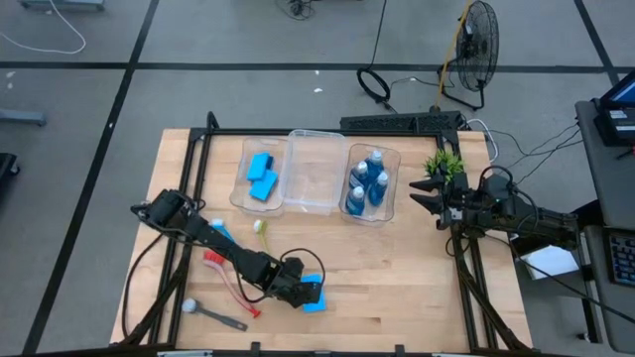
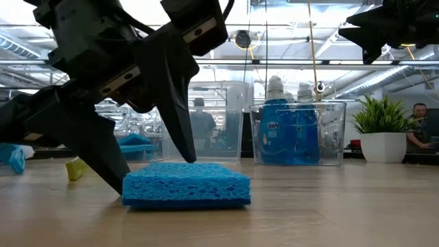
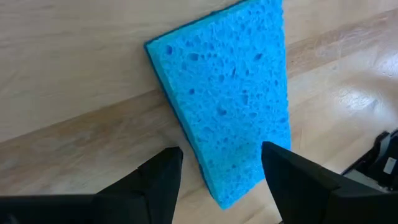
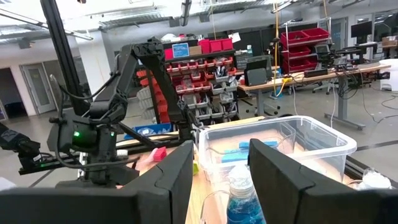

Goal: Pick & Place Kitchen Sink Supplies
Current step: Put the blue sponge into the left transparent bin

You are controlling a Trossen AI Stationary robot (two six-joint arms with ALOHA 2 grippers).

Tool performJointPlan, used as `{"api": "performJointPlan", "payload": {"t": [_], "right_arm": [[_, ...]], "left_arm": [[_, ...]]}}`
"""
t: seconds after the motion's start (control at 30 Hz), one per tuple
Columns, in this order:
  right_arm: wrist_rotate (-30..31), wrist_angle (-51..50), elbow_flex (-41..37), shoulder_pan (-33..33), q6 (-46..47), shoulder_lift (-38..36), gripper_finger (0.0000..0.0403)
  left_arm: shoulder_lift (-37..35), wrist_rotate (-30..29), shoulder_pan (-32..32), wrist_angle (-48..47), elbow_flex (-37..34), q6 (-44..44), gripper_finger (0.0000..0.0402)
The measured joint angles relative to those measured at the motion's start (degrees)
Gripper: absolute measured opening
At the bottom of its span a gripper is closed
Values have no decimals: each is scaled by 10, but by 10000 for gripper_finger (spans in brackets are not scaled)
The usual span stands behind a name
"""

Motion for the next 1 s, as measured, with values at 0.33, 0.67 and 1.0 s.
{"api": "performJointPlan", "payload": {"t": [0.33,0.67,1.0], "right_arm": [[0,0,0,0,0,0,141],[0,0,0,0,-4,0,141],[0,0,0,0,-4,0,141]], "left_arm": [[3,-33,0,14,-2,-2,228],[4,-43,2,10,-2,14,228],[2,67,29,-65,-1,3,227]]}}
